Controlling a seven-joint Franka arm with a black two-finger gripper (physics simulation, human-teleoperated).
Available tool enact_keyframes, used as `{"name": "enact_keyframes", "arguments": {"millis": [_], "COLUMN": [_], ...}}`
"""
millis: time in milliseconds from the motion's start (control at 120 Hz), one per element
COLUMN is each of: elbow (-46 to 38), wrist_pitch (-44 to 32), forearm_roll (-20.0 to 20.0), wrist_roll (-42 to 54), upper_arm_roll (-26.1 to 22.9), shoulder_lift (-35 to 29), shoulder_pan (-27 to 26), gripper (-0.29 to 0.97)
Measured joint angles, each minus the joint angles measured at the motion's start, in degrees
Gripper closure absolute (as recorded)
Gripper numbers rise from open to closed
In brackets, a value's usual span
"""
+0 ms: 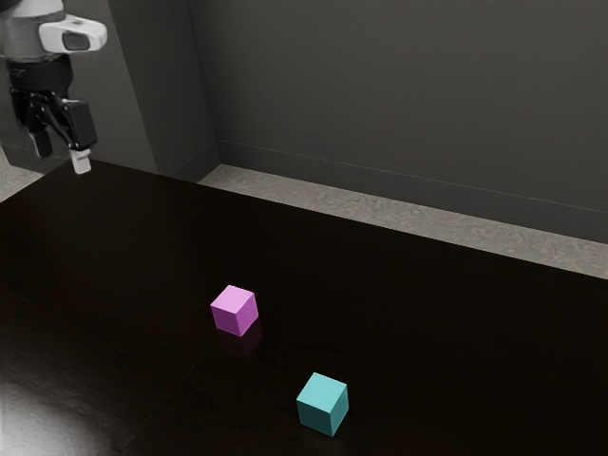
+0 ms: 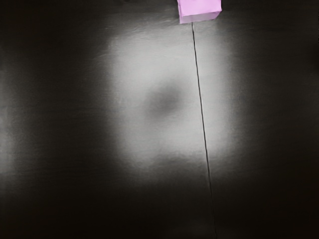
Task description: Pick up the blue block with one arm, and put the blue block on the pink block with one arm
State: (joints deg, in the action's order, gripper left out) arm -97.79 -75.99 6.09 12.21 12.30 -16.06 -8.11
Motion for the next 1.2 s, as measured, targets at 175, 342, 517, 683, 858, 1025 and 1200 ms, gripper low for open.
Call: {"name": "enact_keyframes", "arguments": {"millis": [175, 342, 517, 683, 858, 1025, 1200], "elbow": [9.37, 15.54, -10.04, -22.98, -31.8, -34.5, -36.51], "wrist_pitch": [-2.73, 1.79, -4.5, -13.62, -26.83, -37.98, -51.15], "forearm_roll": [-3.92, -6.29, -7.72, -9.58, -14.08, -15.58, -19.4], "wrist_roll": [2.25, -3.36, -12.19, -19.15, -24.51, -28.3, -31.41], "upper_arm_roll": [1.55, -20.47, -25.76, -25.9, -26.06, -27.48, -32.69], "shoulder_lift": [0.24, -3.7, -8.99, -10.2, -10.24, -5.44, 6.74], "shoulder_pan": [0.39, -0.01, 0.02, 0.14, 0.26, 0.31, 0.26], "gripper": [0.0, 0.0, 0.0, 0.0, 0.0, 0.0, 0.0]}}
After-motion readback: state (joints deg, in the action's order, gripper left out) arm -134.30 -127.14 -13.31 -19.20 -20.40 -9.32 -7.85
